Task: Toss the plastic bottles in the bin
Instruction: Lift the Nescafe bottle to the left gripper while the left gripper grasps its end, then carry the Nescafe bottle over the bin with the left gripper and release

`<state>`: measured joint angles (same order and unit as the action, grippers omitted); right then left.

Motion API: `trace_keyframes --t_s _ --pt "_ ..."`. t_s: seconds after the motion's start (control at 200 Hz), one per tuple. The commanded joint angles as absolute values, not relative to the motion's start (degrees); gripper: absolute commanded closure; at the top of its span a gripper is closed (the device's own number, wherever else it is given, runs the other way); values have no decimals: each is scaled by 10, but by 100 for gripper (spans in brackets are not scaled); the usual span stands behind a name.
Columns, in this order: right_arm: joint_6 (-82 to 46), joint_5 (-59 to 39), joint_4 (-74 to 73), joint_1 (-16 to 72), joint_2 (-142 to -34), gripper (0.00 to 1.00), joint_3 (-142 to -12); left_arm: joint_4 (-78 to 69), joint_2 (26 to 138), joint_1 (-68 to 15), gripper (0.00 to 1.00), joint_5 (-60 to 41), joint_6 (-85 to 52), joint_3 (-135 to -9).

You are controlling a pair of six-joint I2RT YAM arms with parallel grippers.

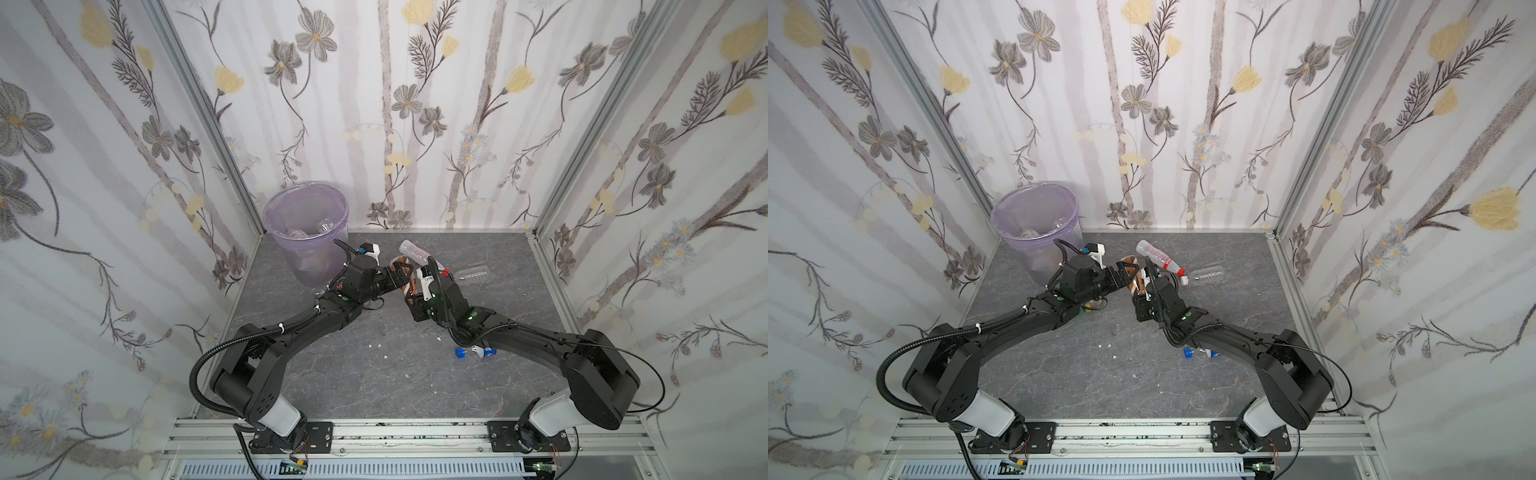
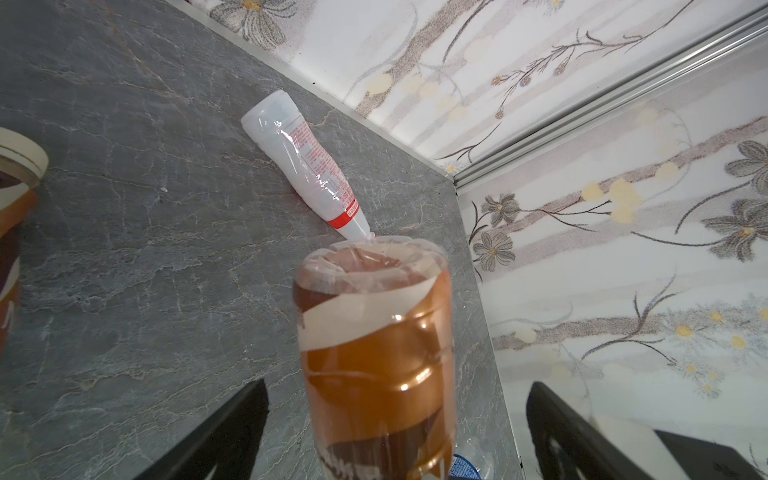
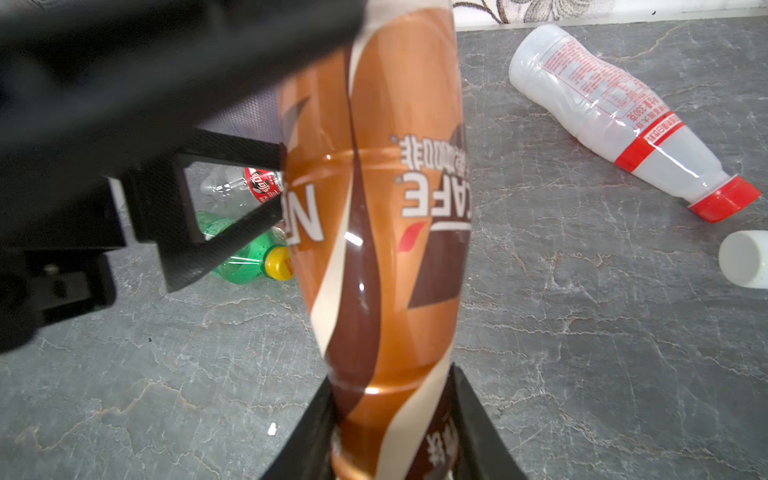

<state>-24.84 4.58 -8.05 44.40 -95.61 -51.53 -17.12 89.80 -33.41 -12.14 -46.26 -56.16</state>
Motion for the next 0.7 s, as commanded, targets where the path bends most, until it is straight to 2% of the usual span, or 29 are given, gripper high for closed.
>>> trace_keyframes --t_s 0.0,0.575,0.694 --pt "-243 38 -101 447 -949 69 -521 -187 907 -334 6 -125 -450 -572" --pt "-240 16 -119 450 -940 69 -519 -192 902 -336 41 -84 -436 -570" --pt "-241 14 -123 451 -941 66 -519 -194 896 -337 48 -77 -436 -565"
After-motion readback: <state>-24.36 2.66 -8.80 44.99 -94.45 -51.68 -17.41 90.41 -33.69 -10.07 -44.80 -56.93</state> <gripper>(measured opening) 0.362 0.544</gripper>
